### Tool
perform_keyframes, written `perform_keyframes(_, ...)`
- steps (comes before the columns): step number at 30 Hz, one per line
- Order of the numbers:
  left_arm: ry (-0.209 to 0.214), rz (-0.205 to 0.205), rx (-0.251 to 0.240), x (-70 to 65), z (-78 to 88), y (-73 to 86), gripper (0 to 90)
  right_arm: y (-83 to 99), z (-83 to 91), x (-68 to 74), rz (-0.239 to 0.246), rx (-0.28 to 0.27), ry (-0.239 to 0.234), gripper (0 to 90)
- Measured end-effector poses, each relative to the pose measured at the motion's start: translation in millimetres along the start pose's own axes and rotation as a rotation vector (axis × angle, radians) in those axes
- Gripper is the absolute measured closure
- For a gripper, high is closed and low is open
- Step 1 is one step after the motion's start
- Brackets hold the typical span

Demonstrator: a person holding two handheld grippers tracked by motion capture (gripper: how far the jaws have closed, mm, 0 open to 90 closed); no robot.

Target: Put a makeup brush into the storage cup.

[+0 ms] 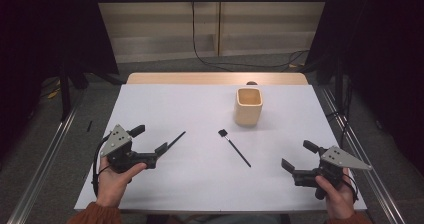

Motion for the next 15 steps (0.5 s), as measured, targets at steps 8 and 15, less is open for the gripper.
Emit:
perform_keyframes(8,0.005,0.029,0.018,8.3,-12.9,-13.3,4.7,0.8,-1.0,1.2,0.007,0.009,-0.006,0.0)
perform_keyframes(15,0.004,0.048,0.055,12.4,-23.7,-14.7,4.0,1.1,-1.7,1.8,0.017,0.013,-0.010,0.0)
Point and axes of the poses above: each handheld gripper's, and its own axes: z roughly backward along the jaws, y roughly out of its underside, x roughly to its left, the point moved 6 cm from there along -z, roughly forward along the jaws, and after that the axes turned 2 degrees about z, right-handed, at the moved point
